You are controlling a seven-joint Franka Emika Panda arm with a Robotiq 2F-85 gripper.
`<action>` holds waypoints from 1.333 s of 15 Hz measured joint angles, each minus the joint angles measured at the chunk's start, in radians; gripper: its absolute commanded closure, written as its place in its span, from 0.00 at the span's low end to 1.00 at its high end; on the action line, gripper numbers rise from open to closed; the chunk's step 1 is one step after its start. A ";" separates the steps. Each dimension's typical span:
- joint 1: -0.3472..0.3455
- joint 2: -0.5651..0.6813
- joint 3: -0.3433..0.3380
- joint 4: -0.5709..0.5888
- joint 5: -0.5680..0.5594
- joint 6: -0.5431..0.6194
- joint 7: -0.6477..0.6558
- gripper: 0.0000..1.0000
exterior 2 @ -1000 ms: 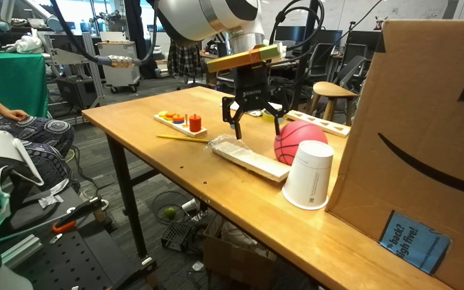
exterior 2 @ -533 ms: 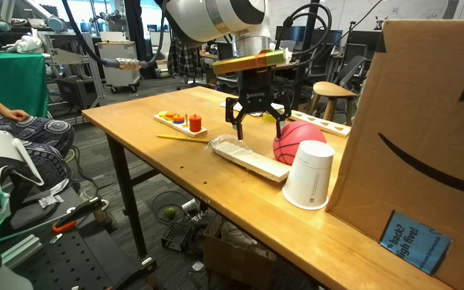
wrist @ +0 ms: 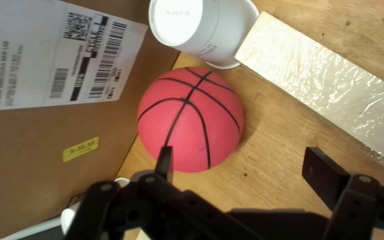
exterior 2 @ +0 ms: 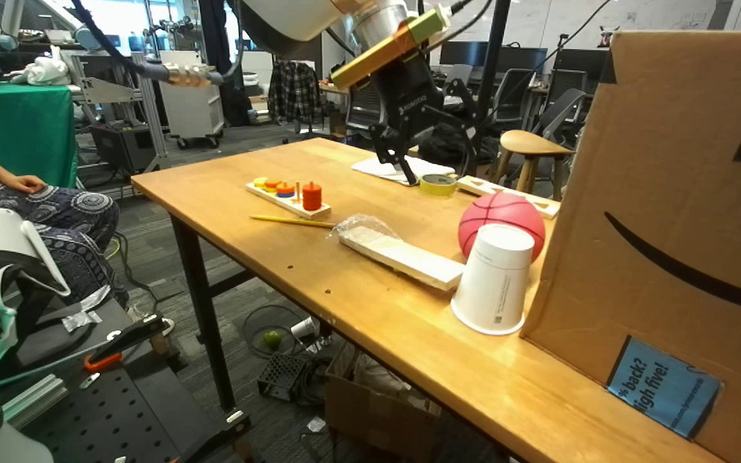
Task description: Push the ball towards the box
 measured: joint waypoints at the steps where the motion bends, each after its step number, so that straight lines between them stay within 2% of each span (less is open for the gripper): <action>1: 0.008 -0.038 0.010 -0.026 -0.057 0.001 0.042 0.00; 6: 0.024 -0.175 0.067 -0.135 -0.331 0.022 0.270 0.00; 10: 0.042 -0.224 0.117 -0.217 -0.564 0.021 0.448 0.00; 15: 0.068 -0.211 0.126 -0.271 -0.590 0.000 0.506 0.00; 20: 0.070 -0.161 0.125 -0.277 -0.589 -0.024 0.529 0.00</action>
